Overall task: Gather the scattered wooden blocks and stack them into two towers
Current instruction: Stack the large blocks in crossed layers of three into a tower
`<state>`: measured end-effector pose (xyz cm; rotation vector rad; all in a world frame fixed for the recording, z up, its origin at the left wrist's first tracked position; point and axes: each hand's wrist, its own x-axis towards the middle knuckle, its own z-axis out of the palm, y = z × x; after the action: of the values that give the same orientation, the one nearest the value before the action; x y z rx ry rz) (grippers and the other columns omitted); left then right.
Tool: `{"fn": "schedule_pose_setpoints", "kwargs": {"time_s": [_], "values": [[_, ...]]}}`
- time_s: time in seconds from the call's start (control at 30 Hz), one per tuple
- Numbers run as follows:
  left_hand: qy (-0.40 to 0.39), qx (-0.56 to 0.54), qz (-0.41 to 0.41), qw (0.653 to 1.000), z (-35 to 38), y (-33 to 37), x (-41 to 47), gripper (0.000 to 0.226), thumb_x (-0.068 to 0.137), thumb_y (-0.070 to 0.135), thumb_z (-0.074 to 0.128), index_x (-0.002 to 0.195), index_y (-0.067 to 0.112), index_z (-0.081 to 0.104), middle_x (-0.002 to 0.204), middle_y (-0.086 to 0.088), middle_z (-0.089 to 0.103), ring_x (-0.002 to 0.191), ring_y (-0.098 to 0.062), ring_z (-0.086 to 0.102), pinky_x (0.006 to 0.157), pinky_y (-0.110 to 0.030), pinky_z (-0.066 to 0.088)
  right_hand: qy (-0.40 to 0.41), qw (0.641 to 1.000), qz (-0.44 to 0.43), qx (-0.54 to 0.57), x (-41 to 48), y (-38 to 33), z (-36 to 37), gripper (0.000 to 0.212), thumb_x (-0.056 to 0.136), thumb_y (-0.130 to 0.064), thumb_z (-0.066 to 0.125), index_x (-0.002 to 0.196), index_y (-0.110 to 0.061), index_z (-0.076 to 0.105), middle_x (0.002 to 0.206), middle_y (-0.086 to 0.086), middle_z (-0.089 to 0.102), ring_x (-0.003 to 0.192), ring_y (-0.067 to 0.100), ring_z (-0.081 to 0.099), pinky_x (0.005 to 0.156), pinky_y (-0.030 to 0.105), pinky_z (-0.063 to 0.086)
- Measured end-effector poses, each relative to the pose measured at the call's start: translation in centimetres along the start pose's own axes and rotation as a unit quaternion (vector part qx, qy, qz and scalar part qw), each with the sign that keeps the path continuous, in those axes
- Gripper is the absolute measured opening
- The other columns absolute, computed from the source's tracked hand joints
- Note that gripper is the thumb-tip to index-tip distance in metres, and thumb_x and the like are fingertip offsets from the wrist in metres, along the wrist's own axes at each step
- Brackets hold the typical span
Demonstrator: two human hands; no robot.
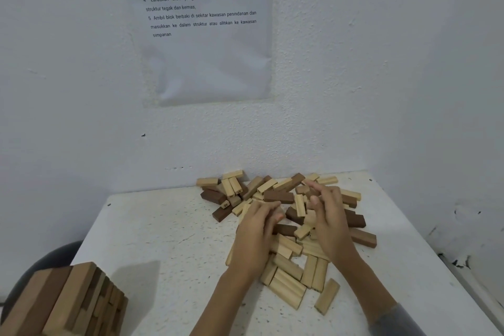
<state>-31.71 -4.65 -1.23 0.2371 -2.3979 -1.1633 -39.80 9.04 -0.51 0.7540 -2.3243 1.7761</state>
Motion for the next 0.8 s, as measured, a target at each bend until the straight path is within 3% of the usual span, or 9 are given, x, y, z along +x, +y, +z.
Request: {"fn": "schedule_pose_setpoints", "kwargs": {"time_s": [0.1,0.2,0.3,0.37,0.43,0.57,0.67,0.8], "values": [[0.044,-0.108,-0.056,0.992,-1.1,0.7,-0.2,0.015,0.100,0.031,0.047,0.111,0.033,0.057,0.104,0.009,0.061,0.092,-0.002,0.060,0.079,-0.020,0.051,-0.053,0.997,0.046,0.021,0.8,-0.7,0.6,0.026,0.100,-0.025,0.047,0.123,-0.032,0.058,0.107,-0.006,0.045,0.093,-0.005,0.051,0.087,0.011,0.041],[0.075,-0.197,-0.093,0.973,-2.1,0.8,0.1,0.013,0.101,0.027,0.044,0.108,0.027,0.054,0.085,0.001,0.064,0.070,-0.004,0.060,0.063,-0.018,0.050,-0.104,0.994,0.033,-0.018,2.0,-1.0,2.1,0.027,0.090,-0.023,0.066,0.114,-0.034,0.061,0.091,-0.014,0.048,0.079,-0.004,0.051,0.072,0.015,0.045],[0.113,-0.216,-0.110,0.964,-2.9,-0.2,0.4,0.013,0.102,0.025,0.043,0.109,0.029,0.053,0.085,-0.003,0.064,0.069,-0.008,0.059,0.063,-0.019,0.049,-0.107,0.992,0.029,-0.064,3.1,-1.0,4.4,0.026,0.083,-0.023,0.074,0.105,-0.033,0.064,0.064,-0.015,0.046,0.060,-0.002,0.050,0.058,0.019,0.043],[0.137,-0.239,-0.131,0.952,-3.4,-0.9,0.5,0.016,0.103,0.022,0.042,0.110,0.031,0.053,0.088,-0.002,0.065,0.069,-0.008,0.059,0.064,-0.019,0.049,-0.090,0.991,0.042,-0.089,3.7,-1.0,6.1,0.022,0.080,-0.032,0.076,0.100,-0.036,0.067,0.057,-0.016,0.045,0.055,-0.001,0.050,0.055,0.024,0.046],[0.154,-0.244,-0.144,0.947,-3.8,-1.6,0.6,0.019,0.103,0.020,0.042,0.114,0.030,0.053,0.096,-0.001,0.065,0.075,-0.006,0.062,0.069,-0.019,0.050,-0.089,0.989,0.034,-0.113,4.2,-0.8,7.5,0.025,0.076,-0.041,0.078,0.098,-0.036,0.071,0.059,-0.020,0.050,0.053,0.000,0.049,0.052,0.019,0.041],[0.179,-0.238,-0.152,0.942,-4.6,-2.9,0.4,0.020,0.102,0.022,0.043,0.118,0.028,0.053,0.114,-0.001,0.059,0.083,-0.008,0.064,0.080,-0.026,0.053,-0.076,0.976,0.005,-0.205,5.0,-1.1,9.3,0.042,0.068,-0.057,0.078,0.103,-0.036,0.072,0.073,-0.014,0.064,0.061,0.000,0.051,0.053,0.015,0.032],[0.192,-0.247,-0.170,0.934,-5.0,-3.7,0.3,0.022,0.102,0.024,0.044,0.122,0.025,0.054,0.117,-0.007,0.059,0.088,-0.010,0.065,0.080,-0.023,0.053,-0.079,0.968,-0.007,-0.240,5.6,-0.9,10.1,0.051,0.065,-0.064,0.076,0.106,-0.034,0.072,0.072,-0.015,0.060,0.076,0.003,0.056,0.061,0.022,0.039],[0.196,-0.259,-0.179,0.929,-5.1,-3.8,0.2,0.025,0.101,0.021,0.045,0.124,0.020,0.054,0.113,-0.004,0.061,0.089,-0.014,0.066,0.079,-0.020,0.053,-0.095,0.963,-0.016,-0.250,5.8,-0.4,10.5,0.046,0.067,-0.062,0.074,0.098,-0.029,0.075,0.072,-0.019,0.059,0.085,0.008,0.062,0.075,0.031,0.049]]}}
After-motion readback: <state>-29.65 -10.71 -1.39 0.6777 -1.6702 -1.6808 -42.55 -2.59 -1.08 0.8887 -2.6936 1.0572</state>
